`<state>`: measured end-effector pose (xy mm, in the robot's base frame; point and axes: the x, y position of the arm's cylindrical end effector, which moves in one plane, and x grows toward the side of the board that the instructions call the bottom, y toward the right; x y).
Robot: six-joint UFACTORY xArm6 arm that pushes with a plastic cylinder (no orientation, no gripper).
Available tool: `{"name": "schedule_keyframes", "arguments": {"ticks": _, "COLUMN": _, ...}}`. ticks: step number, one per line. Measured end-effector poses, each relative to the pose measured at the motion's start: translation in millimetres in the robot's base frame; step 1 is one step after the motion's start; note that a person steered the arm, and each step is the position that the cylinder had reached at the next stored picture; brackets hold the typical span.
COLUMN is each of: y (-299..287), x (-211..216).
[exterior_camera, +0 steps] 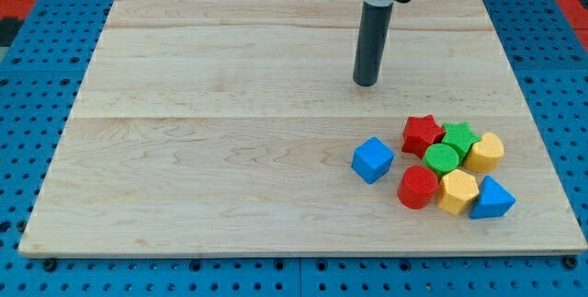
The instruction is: Separate the red star from the group of blocks
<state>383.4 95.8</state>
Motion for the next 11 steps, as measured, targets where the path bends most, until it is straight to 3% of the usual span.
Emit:
{"name": "schedule_keyframes", "arguments": {"ticks": 1, "y": -0.2, "x": -2.6}}
{"name": "schedule_keyframes", "arguments": {"ticks": 2, "y": 35.3, "x": -33.0}}
{"name": "schedule_keyframes", "arguments": {"ticks": 3, "y": 104.1, "x": 4.4}}
{"name": "schedule_keyframes", "arguments": {"ticks": 4, "y": 172.8, "x": 97.8}}
{"name": "schedule_keyframes", "arguments": {"ticks": 5, "y": 134.6, "x": 156.6}}
{"name": "schedule_keyframes", "arguments": {"ticks": 8, "y": -73.5, "x": 37.1}}
{"name": "schedule_keyframes", "arguments": {"ticks": 9, "y": -186.6, "x": -6.5}}
{"name": "schedule_keyframes", "arguments": {"ticks": 10, "y": -204.4, "x": -24.4}}
{"name": "schedule_keyframes", "arguments": {"ticks": 11, "y": -234.7, "x": 0.1}}
